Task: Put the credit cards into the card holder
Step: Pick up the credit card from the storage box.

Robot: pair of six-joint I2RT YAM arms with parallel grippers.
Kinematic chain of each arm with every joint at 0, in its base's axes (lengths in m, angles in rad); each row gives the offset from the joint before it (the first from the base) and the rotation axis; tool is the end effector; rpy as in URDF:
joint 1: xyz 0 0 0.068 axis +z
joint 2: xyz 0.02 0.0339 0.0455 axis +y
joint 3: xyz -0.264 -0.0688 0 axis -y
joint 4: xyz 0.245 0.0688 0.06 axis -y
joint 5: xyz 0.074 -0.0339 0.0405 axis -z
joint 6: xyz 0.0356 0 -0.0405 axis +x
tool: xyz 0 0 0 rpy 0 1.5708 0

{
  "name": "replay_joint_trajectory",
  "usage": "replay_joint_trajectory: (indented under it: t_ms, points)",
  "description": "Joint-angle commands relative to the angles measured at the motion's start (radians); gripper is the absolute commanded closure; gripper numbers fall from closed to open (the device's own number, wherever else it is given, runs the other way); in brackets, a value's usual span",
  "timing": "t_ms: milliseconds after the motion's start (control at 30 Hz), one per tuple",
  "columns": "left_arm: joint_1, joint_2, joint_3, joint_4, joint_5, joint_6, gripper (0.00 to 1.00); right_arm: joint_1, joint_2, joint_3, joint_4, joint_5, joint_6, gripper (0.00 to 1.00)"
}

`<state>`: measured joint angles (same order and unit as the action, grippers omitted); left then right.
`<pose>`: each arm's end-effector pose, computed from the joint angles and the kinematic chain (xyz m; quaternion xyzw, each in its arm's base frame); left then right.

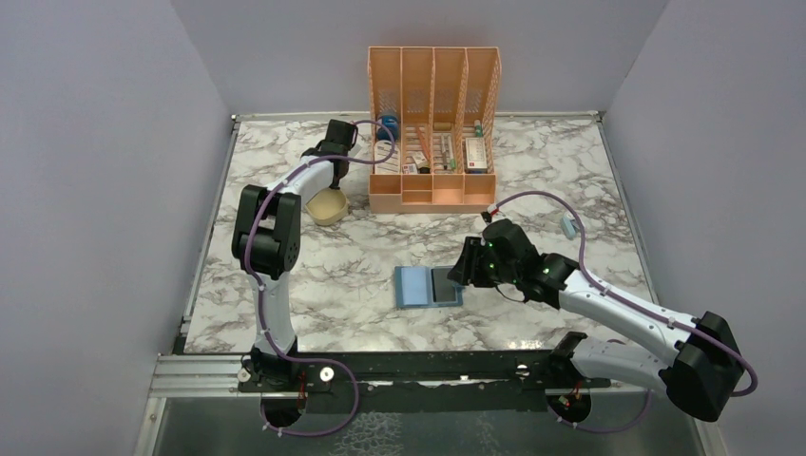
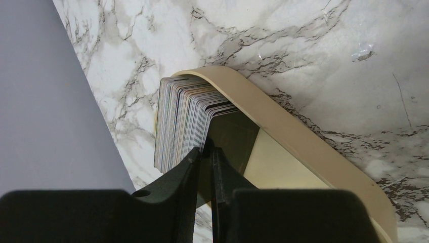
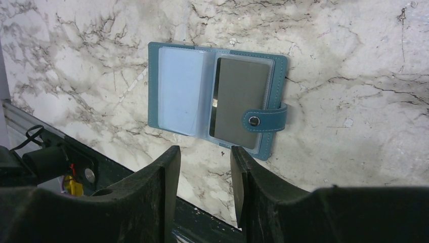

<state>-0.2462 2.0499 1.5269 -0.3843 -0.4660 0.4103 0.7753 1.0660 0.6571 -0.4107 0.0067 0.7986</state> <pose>0.4394 -0.0939 0.1940 0.2254 0.8951 0.2435 0.2979 0.1543 0.1509 0.2221 0.0121 0.9302 0.2576 0.2612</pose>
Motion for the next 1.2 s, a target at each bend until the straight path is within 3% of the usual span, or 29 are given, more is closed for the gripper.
replay_joint_trajectory:
  t_ms: [0, 767, 967, 1167]
  points:
    - [0.004, -0.003, 0.021, -0.053, -0.024, -0.005, 0.84, -0.001, 0.001, 0.019, 0.017, 0.006, -0.013, 0.59]
    - [-0.002, -0.017, 0.049, -0.078, -0.043, -0.011, 0.85, -0.001, -0.038, 0.006, 0.0, 0.007, 0.002, 0.59]
    - [-0.002, -0.009, 0.055, -0.08, -0.042, -0.01, 0.98, -0.001, -0.037, 0.006, -0.001, 0.006, 0.005, 0.59]
    - [-0.003, -0.011, 0.048, -0.08, -0.044, -0.014, 1.0, -0.001, -0.041, 0.006, -0.001, 0.006, 0.003, 0.59]
